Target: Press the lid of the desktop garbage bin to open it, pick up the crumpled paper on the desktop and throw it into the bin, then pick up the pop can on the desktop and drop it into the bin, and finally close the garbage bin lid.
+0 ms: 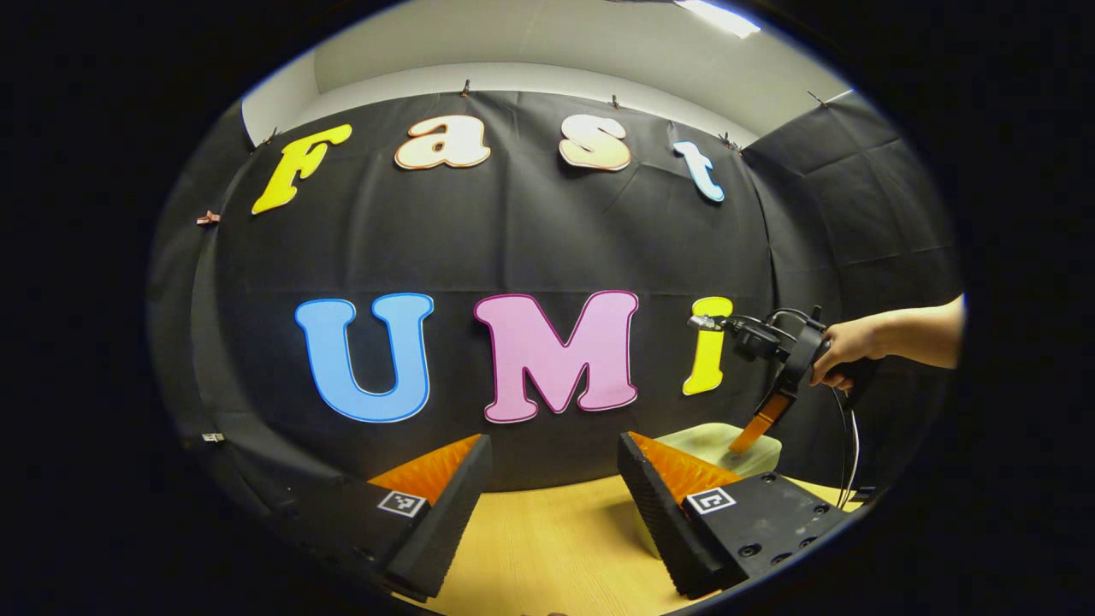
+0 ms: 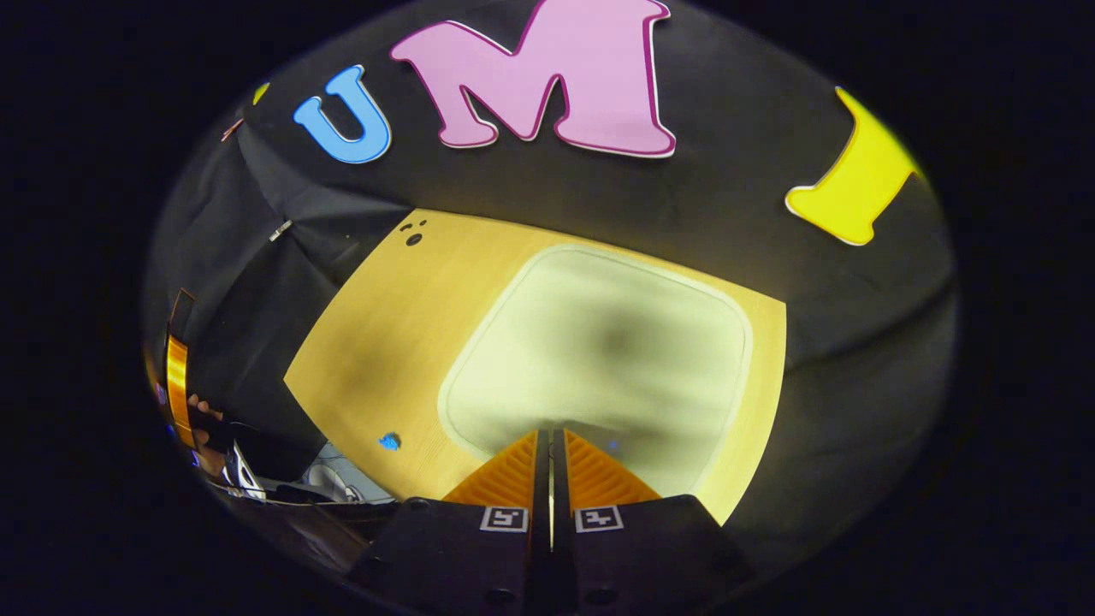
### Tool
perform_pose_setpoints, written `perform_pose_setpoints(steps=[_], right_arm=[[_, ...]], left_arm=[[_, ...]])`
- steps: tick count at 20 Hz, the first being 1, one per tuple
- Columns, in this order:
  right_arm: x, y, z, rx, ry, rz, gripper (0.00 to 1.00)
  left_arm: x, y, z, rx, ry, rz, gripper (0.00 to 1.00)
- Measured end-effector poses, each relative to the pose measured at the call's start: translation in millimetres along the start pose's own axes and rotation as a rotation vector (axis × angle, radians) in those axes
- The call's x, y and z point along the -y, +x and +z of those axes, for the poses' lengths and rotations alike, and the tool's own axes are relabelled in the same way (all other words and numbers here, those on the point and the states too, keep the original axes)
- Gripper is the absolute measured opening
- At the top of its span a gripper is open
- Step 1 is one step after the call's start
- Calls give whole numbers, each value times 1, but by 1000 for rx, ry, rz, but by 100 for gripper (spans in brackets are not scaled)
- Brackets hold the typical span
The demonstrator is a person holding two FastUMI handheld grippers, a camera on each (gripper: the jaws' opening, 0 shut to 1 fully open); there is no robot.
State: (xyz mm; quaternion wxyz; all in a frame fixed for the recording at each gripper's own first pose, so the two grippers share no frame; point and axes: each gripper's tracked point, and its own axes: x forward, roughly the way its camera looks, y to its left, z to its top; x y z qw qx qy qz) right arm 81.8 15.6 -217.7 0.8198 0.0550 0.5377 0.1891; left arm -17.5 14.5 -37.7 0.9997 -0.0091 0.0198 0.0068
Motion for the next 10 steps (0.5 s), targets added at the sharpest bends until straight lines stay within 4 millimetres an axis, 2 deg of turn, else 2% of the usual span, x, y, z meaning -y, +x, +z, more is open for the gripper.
perform_pose_setpoints(steps=[2, 10], right_arm=[[6, 4, -4, -41, -10, -13, 5], [5, 8, -5, -148, -33, 2, 5]], left_arm=[[0, 1, -2, -3, 5, -2, 95], [0, 6, -6, -1, 5, -4, 95]])
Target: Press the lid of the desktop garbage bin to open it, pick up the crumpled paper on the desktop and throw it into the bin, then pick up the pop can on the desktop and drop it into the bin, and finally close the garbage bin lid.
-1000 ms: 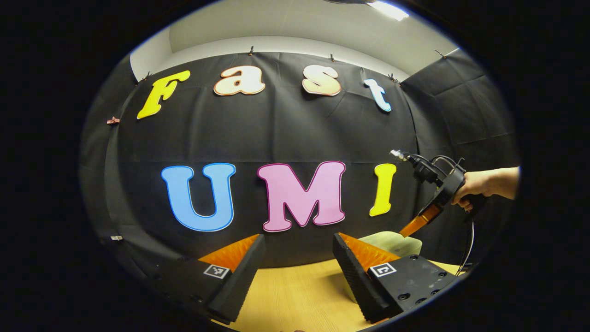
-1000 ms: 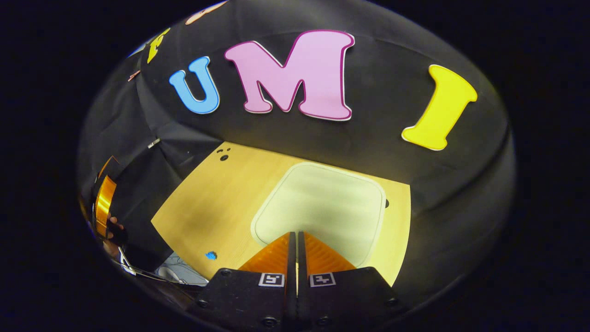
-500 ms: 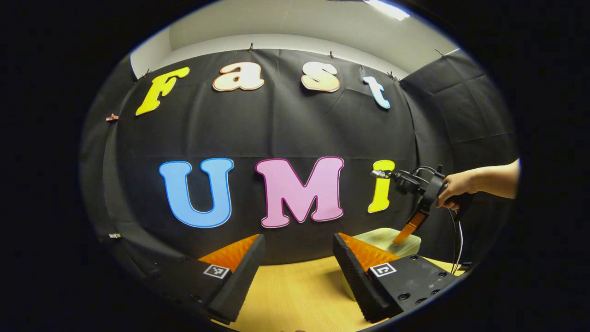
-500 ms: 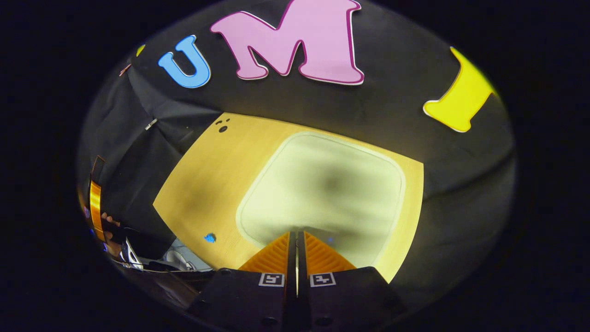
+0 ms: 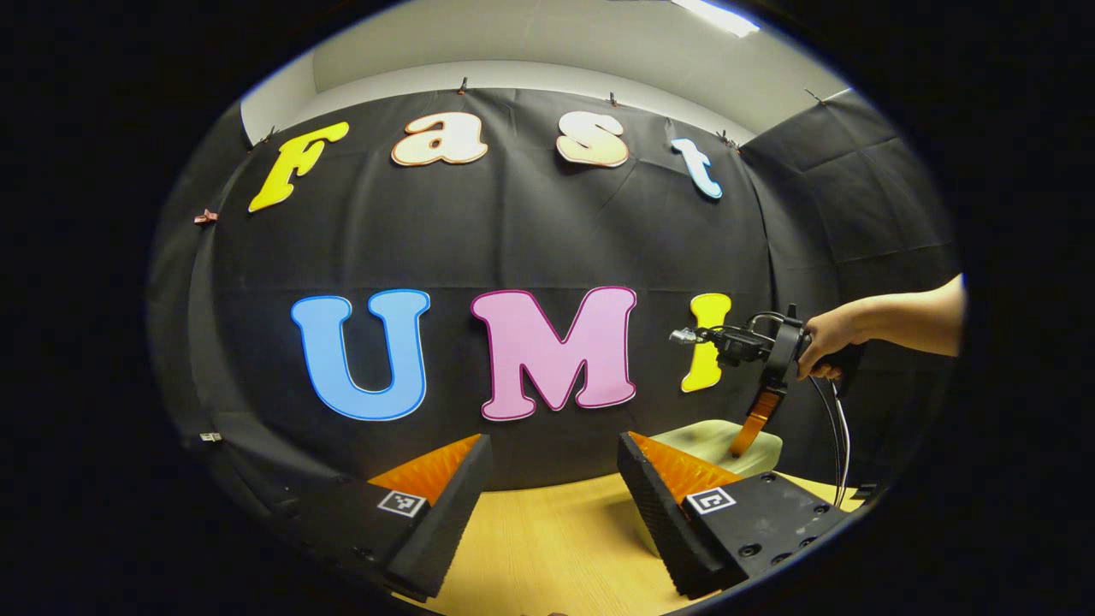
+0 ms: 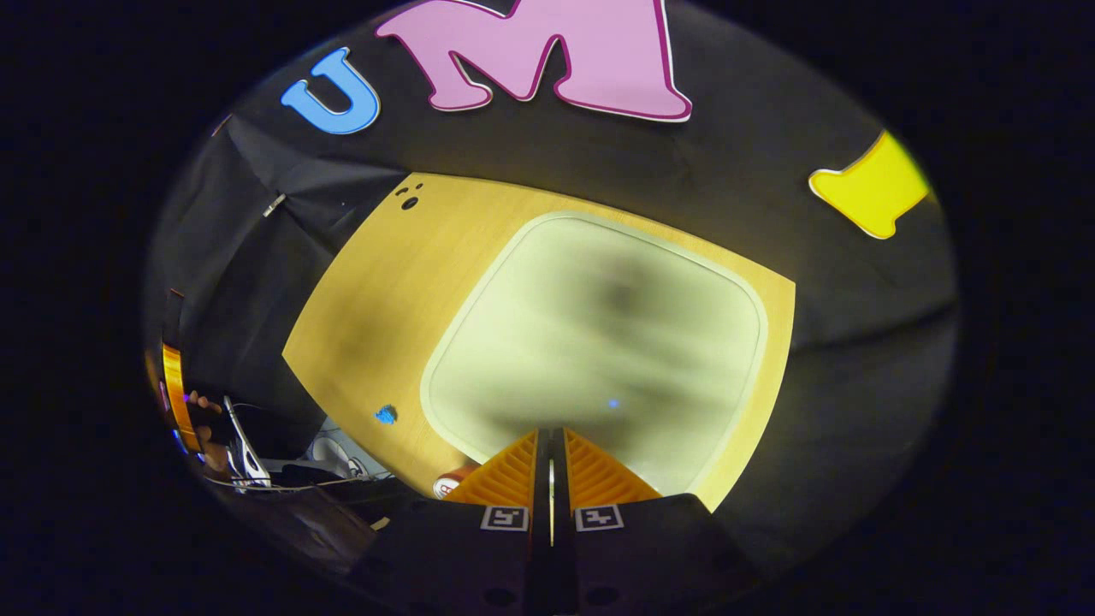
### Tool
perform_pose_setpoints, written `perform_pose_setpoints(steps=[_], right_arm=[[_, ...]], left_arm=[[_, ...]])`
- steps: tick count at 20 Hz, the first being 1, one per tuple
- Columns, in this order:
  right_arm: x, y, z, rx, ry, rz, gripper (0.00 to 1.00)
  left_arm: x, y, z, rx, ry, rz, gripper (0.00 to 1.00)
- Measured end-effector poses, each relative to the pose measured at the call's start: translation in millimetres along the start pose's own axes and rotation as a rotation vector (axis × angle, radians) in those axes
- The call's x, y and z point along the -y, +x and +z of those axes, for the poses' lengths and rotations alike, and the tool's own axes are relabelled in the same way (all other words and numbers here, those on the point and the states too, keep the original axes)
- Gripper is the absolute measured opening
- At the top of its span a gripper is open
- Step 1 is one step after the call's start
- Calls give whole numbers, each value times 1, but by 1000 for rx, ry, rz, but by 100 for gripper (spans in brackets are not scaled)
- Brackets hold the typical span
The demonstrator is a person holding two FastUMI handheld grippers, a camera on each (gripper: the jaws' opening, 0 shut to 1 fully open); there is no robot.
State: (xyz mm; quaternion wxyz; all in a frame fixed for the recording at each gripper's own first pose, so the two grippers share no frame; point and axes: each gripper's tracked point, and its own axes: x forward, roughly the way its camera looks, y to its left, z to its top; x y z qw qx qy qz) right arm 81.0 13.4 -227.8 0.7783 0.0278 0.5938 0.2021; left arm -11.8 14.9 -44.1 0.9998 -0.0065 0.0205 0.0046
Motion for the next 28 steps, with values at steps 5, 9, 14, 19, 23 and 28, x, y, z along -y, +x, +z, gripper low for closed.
perform_pose_setpoints(steps=[5, 9, 14, 19, 23, 28], right_arm=[[-3, -7, 6, 38, -45, -8, 6], [3, -19, 7, 109, -41, -39, 5], [4, -45, 25, 281, 7, -35, 5], [7, -77, 44, 493, 50, -46, 5], [10, -102, 58, 652, 63, -70, 5], [0, -134, 69, 829, -2, -115, 5]], left_arm=[[-1, 0, 2, 6, 0, 3, 95], [0, -2, 5, 16, 14, 1, 95], [3, -4, 11, 25, 26, -7, 95], [9, -6, 14, 26, 31, -19, 95], [14, -8, 17, 27, 47, -26, 95], [18, -10, 18, 23, 52, -26, 95]])
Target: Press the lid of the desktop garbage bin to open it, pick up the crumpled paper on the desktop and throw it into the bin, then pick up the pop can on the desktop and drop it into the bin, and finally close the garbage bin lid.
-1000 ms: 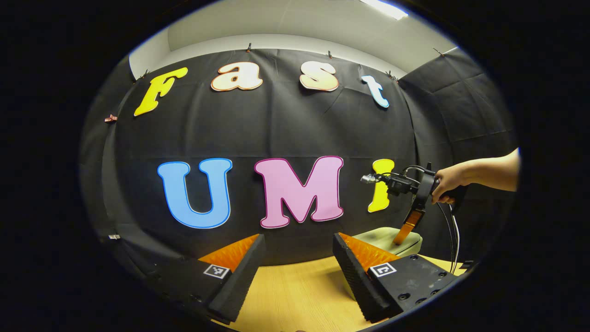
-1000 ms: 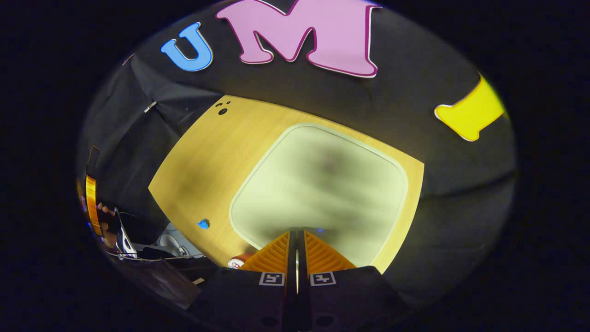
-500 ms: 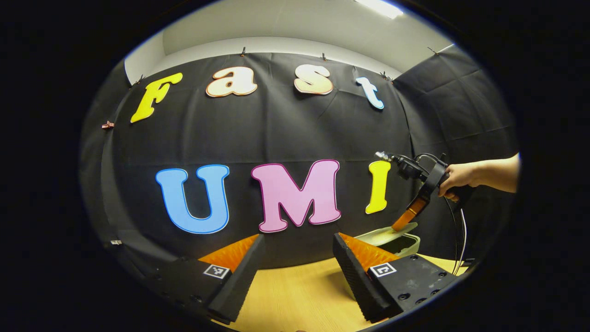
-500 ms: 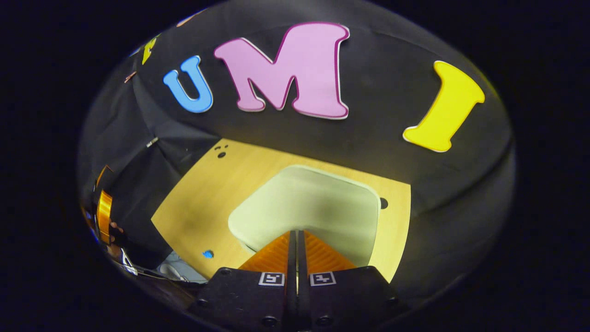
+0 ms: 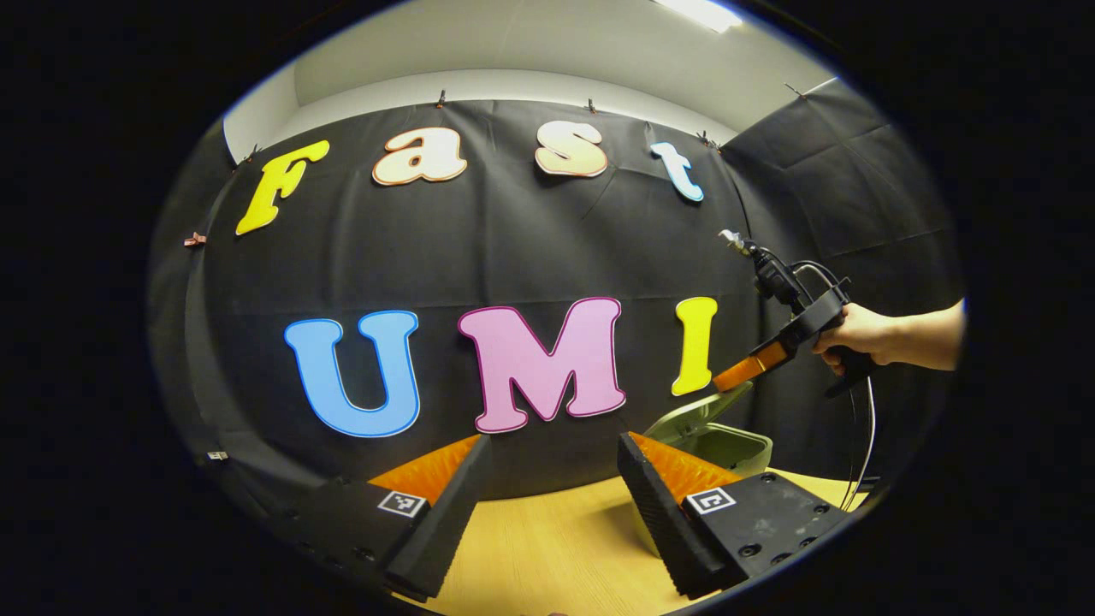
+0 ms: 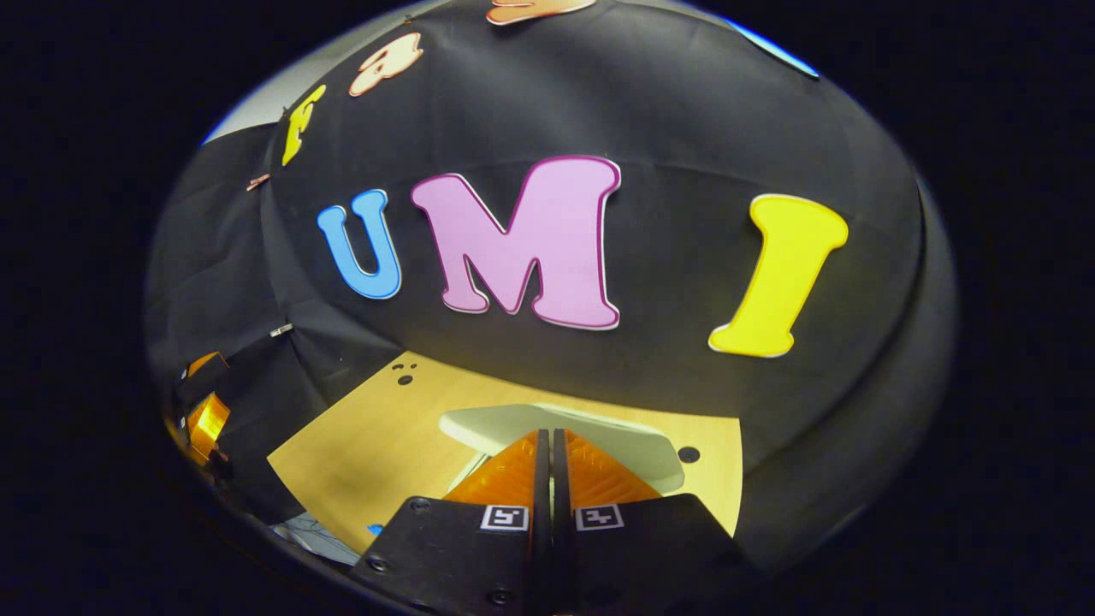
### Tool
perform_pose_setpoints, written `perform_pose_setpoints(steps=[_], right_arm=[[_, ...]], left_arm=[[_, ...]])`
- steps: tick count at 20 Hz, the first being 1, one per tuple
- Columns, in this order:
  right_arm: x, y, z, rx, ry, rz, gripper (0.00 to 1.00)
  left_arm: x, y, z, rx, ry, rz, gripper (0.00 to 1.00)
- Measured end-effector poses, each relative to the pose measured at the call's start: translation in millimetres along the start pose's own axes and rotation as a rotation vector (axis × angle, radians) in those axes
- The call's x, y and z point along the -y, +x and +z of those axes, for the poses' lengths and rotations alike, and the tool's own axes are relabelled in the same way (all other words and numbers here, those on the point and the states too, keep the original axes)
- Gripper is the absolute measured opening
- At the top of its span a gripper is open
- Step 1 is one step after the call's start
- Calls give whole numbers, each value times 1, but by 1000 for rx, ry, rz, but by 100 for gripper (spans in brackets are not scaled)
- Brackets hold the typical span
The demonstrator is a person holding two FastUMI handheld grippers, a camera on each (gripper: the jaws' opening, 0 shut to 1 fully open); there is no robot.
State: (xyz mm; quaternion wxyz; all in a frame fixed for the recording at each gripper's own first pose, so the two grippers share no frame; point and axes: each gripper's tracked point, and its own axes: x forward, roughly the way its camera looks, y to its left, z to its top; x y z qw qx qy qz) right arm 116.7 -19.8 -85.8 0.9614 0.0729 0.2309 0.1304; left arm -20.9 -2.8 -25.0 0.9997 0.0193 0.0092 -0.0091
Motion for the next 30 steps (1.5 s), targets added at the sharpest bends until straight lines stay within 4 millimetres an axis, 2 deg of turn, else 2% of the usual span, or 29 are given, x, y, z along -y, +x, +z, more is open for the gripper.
perform_pose_setpoints(steps=[1, 2, 6, 10, 11, 12, 14, 15, 17, 20, 21, 24, 27, 30], right_arm=[[-3, -3, 3, 23, -24, -1, 2], [-6, -6, 6, 42, -45, -5, 5], [-16, -14, 8, 72, -85, -15, 6], [-21, -23, 16, 127, -140, -43, 14], [-24, -27, 17, 143, -145, -49, 25], [-28, -29, 18, 156, -148, -50, 24], [-36, -35, 20, 179, -148, -46, 30], [-39, -38, 20, 190, -149, -46, 36], [-46, -43, 20, 211, -147, -41, 56], [-64, -53, 25, 271, -101, -3, 67], [-68, -56, 25, 289, -83, 6, 76], [-73, -63, 17, 302, -64, 17, 77], [-78, -68, 7, 297, -68, 23, 88], [-87, -76, -2, 289, -46, 36, 90]], left_arm=[[1, -1, -1, 0, 1, -1, 95], [1, 0, 1, 0, 3, -1, 95], [3, -2, 1, 0, 5, 4, 95], [1, -4, 2, 0, 4, 12, 95], [1, -5, 0, 0, 5, 16, 95], [0, -6, 1, -2, 6, 19, 95], [-3, -6, -2, -6, 5, 29, 95], [-4, -7, -3, -8, 4, 35, 95], [-6, -9, -6, -13, 1, 45, 95], [-12, -14, -10, -23, 7, 60, 95], [-13, -18, -16, -30, 8, 64, 95], [-18, -27, -34, -65, -3, 65, 95], [-18, -38, -50, -87, -10, 53, 95], [-10, -48, -80, -133, -18, 24, 95]])
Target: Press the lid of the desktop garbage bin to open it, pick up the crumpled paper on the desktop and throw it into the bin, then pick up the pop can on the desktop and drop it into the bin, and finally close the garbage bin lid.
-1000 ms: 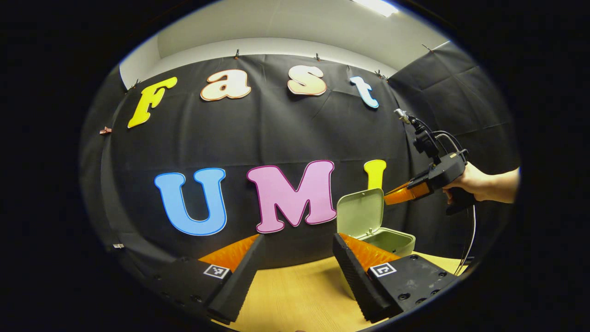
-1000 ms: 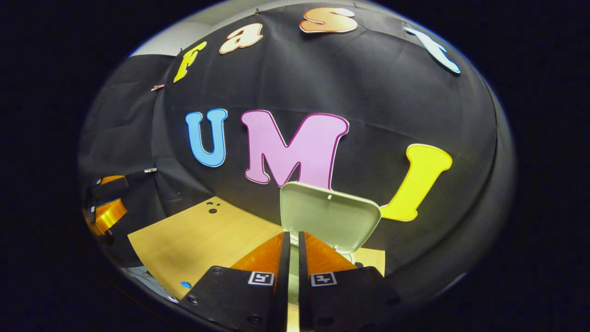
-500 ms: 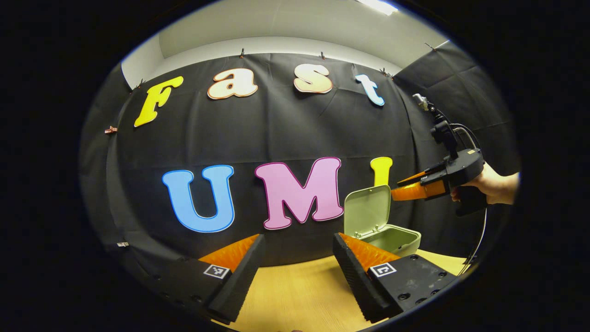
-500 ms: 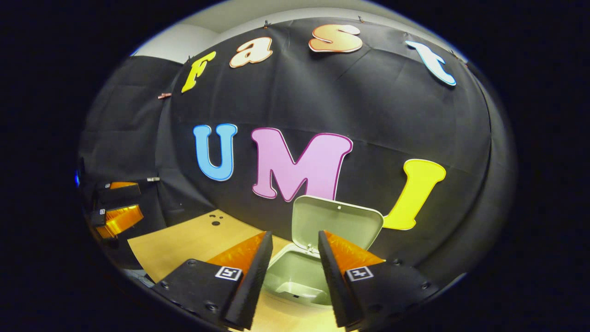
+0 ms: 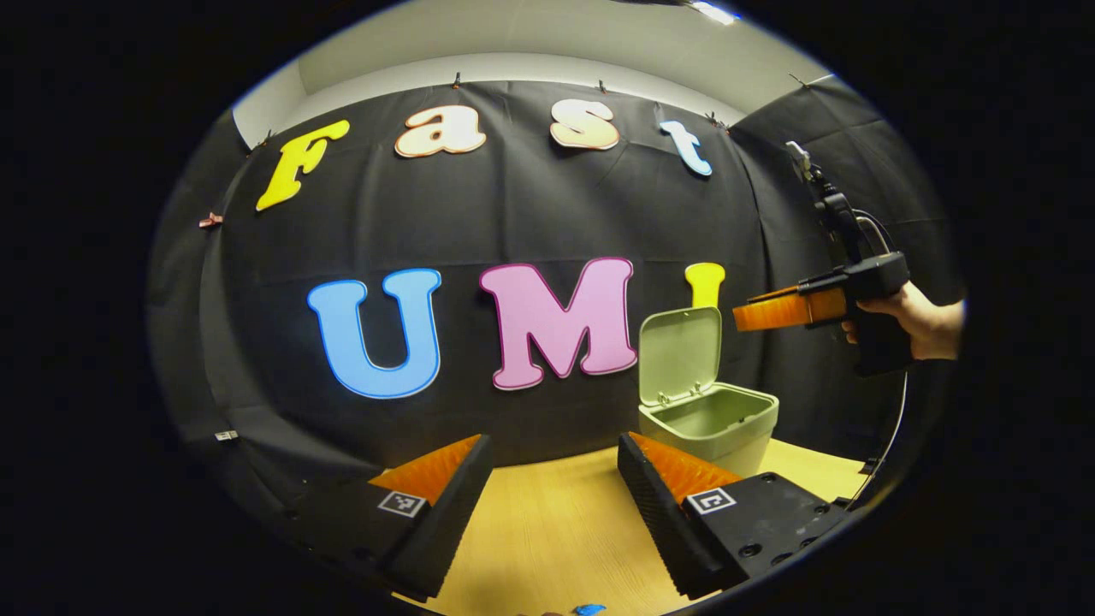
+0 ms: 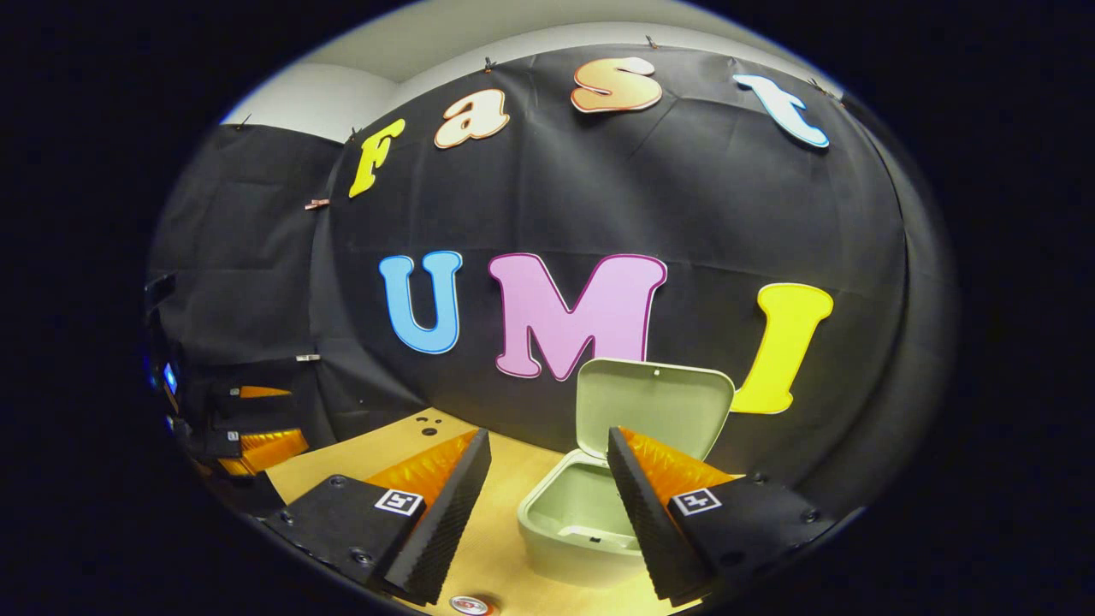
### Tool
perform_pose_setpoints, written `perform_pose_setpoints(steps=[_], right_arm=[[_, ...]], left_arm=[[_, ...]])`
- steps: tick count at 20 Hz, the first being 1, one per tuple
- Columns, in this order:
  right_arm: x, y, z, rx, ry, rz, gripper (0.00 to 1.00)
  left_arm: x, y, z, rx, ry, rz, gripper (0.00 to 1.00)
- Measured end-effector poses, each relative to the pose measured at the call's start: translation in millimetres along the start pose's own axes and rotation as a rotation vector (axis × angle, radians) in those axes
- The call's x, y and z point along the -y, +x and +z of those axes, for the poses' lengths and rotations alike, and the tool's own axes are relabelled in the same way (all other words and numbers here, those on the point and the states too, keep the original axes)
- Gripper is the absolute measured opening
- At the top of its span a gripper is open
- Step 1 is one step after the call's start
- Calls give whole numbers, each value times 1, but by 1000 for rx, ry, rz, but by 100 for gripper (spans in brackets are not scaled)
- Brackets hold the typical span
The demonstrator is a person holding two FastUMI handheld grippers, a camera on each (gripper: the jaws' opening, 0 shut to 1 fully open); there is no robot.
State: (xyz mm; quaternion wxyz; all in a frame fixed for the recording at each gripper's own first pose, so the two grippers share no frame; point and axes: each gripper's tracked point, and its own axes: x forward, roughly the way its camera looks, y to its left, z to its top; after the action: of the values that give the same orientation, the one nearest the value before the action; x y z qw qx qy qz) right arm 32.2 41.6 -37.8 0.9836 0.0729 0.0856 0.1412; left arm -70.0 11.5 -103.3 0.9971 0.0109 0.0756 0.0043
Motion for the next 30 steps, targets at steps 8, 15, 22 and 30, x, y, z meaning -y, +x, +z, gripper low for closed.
perform_pose_setpoints(steps=[8, 15, 22, 30], right_arm=[[-4, -12, -1, -12, -16, -47, 89], [-2, -15, 6, -11, -17, -66, 90], [14, -24, 0, -46, -21, -104, 90], [31, -37, -9, -88, -23, -157, 90]], left_arm=[[13, -15, -105, -182, -27, -47, 95], [33, -21, -209, -371, -56, -123, 95], [34, -23, -301, -549, -30, -122, 95], [39, -18, -373, -704, -34, -147, 93]])
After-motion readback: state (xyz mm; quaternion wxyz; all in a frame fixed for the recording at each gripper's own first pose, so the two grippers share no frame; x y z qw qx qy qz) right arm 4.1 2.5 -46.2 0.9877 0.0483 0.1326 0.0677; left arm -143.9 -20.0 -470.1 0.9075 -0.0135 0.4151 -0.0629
